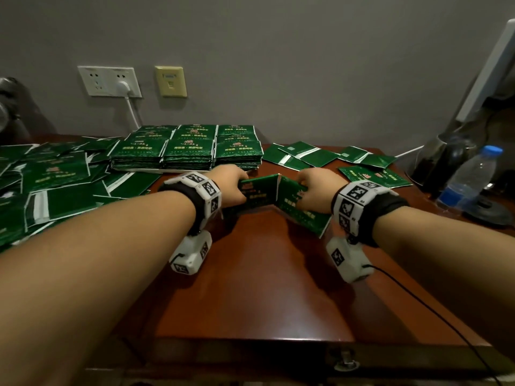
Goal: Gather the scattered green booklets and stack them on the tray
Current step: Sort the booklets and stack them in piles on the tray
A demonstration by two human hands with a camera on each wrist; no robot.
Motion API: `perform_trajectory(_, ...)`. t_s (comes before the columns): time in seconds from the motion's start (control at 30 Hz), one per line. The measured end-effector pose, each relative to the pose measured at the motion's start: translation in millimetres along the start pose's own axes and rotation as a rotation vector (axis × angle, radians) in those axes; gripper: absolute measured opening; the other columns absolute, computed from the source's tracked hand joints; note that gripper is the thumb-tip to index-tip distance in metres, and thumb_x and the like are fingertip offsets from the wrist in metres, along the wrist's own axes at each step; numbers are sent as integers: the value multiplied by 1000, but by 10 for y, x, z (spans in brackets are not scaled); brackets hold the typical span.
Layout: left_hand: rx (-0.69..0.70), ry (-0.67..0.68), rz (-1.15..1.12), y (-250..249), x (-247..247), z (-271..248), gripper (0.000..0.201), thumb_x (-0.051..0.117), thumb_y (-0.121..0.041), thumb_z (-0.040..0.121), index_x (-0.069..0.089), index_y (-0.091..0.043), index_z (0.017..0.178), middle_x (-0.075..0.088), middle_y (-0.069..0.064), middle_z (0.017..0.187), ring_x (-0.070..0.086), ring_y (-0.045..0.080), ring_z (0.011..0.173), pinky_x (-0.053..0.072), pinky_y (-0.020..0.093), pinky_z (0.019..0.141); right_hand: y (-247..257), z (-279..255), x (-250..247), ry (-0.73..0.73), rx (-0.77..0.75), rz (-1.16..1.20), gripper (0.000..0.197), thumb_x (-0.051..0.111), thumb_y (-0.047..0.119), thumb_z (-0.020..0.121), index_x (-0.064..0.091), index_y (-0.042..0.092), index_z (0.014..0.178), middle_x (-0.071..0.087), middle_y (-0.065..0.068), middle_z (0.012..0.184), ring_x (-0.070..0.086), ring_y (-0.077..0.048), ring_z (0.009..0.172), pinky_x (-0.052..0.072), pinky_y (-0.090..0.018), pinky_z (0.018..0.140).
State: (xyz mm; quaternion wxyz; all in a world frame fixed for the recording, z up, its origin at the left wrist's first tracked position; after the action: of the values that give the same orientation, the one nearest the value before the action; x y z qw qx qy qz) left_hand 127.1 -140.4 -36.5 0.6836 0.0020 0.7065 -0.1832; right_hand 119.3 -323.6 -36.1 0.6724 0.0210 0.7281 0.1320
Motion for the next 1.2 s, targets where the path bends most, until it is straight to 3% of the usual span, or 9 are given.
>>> perform_trajectory(0.17, -151, -59, 1, 323, -326, -213, 11, 56, -8, 82, 64, -11, 74, 55, 5, 63, 51, 23, 60, 39, 24, 52, 384, 7, 7, 20, -39, 126, 39, 53, 7, 81, 59, 12, 119, 66, -6, 101, 66, -21, 86, 59, -36, 74)
perform_trajectory(0.3, -213, 47, 80, 584, -185, -383, 22, 58, -15, 84, 67, -14, 104, 67, 5, 95, 61, 22, 84, 54, 33, 72, 690, 43, 189, 70, -103, 97, 39, 59, 8, 82, 53, 20, 118, 59, -3, 120, 59, -21, 101, 54, -34, 83)
perform_trajectory(0.43, -221, 160, 109, 738, 73, -486, 65, 65, -38, 85, 41, -18, 141, 56, 6, 124, 58, 25, 108, 52, 35, 86, 797, 34, 423, 142, -142, -141, 62, 73, 33, 76, 43, 22, 130, 53, -3, 128, 54, -25, 112, 48, -33, 85)
perform_trajectory(0.6, -176, 264, 291, 751, 301, -587, 106, 72, -71, 64, 31, -20, 147, 38, 8, 138, 38, 29, 127, 39, 43, 106, 786, 30, 533, 221, -166, -372, 93, 77, 63, 62, 42, 20, 136, 53, -3, 131, 50, -26, 117, 46, -38, 96)
perform_trajectory(0.7, -225, 240, 299, 791, 344, -592, 101, 72, -75, 58, 42, -19, 138, 42, 8, 130, 39, 28, 121, 39, 44, 104, 798, 23, 520, 246, -196, -425, 87, 75, 65, 64, 44, 26, 136, 51, -2, 128, 46, -24, 117, 44, -39, 94)
perform_trajectory(0.9, -228, 180, 220, 777, 349, -683, 95, 75, -70, 61, 41, -18, 132, 46, 8, 125, 44, 28, 116, 43, 44, 99, 908, -1, 550, 273, -169, -418, 82, 78, 57, 68, 41, 14, 126, 54, -6, 120, 54, -25, 109, 45, -34, 82)
perform_trajectory(1.0, -187, 151, 153, 775, 330, -742, 86, 75, -64, 66, 35, -16, 127, 52, 5, 115, 53, 25, 103, 49, 38, 82, 939, -55, 602, 284, -189, -310, 76, 77, 50, 72, 33, 13, 121, 56, -1, 102, 58, -21, 90, 45, -32, 70)
perform_trajectory(1.07, -179, 152, 118, 786, 318, -781, 86, 76, -61, 66, 32, -17, 126, 53, 3, 109, 57, 23, 91, 50, 36, 71, 967, -96, 624, 279, -201, -306, 82, 78, 58, 67, 31, 16, 120, 56, -1, 106, 57, -20, 91, 46, -32, 71)
perform_trajectory(1.2, -167, 158, 147, 816, 199, -823, 98, 80, -63, 57, 28, -20, 129, 48, 3, 113, 56, 23, 92, 52, 37, 72, 990, -115, 590, 245, -214, -318, 91, 78, 63, 62, 30, 17, 124, 50, -3, 117, 54, -21, 96, 44, -32, 74)
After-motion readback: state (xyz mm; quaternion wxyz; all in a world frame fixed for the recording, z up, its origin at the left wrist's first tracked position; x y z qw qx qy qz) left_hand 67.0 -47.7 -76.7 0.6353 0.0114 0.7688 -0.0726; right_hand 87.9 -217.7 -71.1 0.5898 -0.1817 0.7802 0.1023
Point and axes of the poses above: each hand's wrist, its own z-axis towards the middle knuckle, its own x-axis out of the palm, y = z × x, the point moved 6 cm from there along z, towards the middle knuckle
